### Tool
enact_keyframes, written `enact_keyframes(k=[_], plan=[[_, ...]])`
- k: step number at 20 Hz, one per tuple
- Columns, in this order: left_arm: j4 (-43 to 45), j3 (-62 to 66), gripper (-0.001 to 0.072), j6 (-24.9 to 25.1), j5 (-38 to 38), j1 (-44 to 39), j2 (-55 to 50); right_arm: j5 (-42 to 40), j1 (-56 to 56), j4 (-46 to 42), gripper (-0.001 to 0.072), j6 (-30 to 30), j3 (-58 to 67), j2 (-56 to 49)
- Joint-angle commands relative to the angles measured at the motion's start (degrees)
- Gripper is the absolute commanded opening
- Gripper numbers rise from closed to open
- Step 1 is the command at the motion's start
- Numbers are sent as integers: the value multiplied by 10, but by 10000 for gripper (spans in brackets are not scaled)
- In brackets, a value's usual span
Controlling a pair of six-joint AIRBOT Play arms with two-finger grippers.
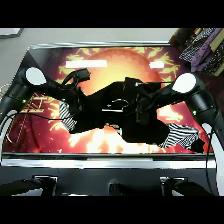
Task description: Fold the clothes and pants, and hang the long-sleeved shirts on hangers.
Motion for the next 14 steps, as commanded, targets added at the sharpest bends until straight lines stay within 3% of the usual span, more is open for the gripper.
enact_keyframes(k=[1, 5, 8, 13, 14], plan=[[-7, -4, 699, 30, 2, -1, 0, -23, 0, 34, 39, 8, 1, 1], [-3, -4, 449, 35, 2, 0, -13, -10, 0, 70, 40, 22, 5, 5], [-4, -4, 36, 55, 3, 0, -24, -18, 0, 70, 40, 23, 5, 18], [-8, -3, 34, 75, 3, 5, -20, -19, 0, 53, 44, 52, 5, 35], [-9, -3, 33, 75, 3, 8, -17, -24, 0, 43, 102, 55, 5, 45]])
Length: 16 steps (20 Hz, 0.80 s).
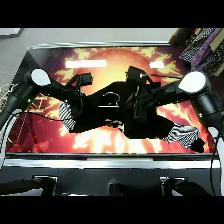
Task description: Fold the clothes and pants, and hang the long-sleeved shirts on hangers.
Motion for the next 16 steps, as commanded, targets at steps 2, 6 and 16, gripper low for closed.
enact_keyframes(k=[2, 6, 16], plan=[[5, 1, 33, 4, 1, 7, 14, -38, 0, -57, 347, 78, 1, 50], [5, 2, 33, -23, 1, 7, 48, -111, 0, -236, 435, 202, 1, 148], [5, 2, 32, -52, 3, 3, 200, -75, 0, -413, 543, 345, -1, 238]])
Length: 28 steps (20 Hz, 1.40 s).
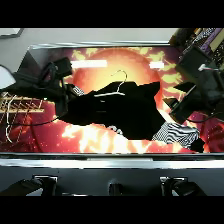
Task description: Fold the clothes and pants, and hang the long-sleeved shirts on hangers.
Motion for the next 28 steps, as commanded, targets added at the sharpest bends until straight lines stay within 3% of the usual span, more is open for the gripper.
enact_keyframes(k=[1, 5, 6, 8, 9, 11, 12, 14, 16, 17, 18, 23, 28], plan=[[0, 0, 31, -9, 3, 0, 56, -45, 0, -17, 574, 85, 0, -5], [0, 0, 32, -9, 10, 0, 81, -154, 0, 45, 643, 281, 2, -50], [0, 0, 32, -9, 14, -1, 83, -169, 0, 42, 680, 354, 11, -61], [0, 0, 32, -9, 15, -1, 83, -144, -21, -3, 688, 479, 61, -88], [0, 0, 32, -9, 15, -1, 83, -116, -56, 4, 688, 508, 87, -101], [0, 0, 32, -9, 15, 0, 83, -39, -163, 70, 685, 508, 116, -128], [0, 0, 32, -9, 15, 0, 83, 3, -216, 135, 682, 462, 116, -139], [0, 0, 33, -9, 15, 0, 83, 120, -279, 243, 514, 214, 116, -169], [0, 0, 33, -9, 15, 0, 83, 215, -272, 271, 521, -15, 116, -193], [0, 0, 33, -9, 15, 0, 82, 230, -259, 272, 522, -102, 116, -203], [0, 0, 33, -9, 15, 0, 81, 225, -244, 272, 524, -148, 116, -211], [0, 0, 34, -9, 15, 0, 80, 115, -175, 274, 542, -213, 116, -249], [0, 0, 33, -9, 15, 0, 80, 113, -137, 280, 541, -232, 116, -285]])
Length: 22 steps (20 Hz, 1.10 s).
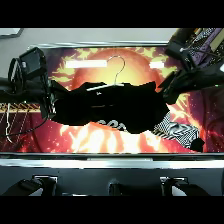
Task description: Fold the clothes and pants, and hang the long-sleeved shirts on hangers.
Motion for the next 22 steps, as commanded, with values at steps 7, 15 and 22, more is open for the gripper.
enact_keyframes(k=[7, 15, 22], plan=[[0, 0, 34, 0, 0, 0, 0, 8, 29, 35, 43, -41, 1, -44], [37, 0, 538, -110, 24, 2, 0, 37, 29, -12, 39, -31, 1, 24], [105, 0, 548, -309, 168, 2, 0, 17, 29, -124, 38, 69, 1, 131]])
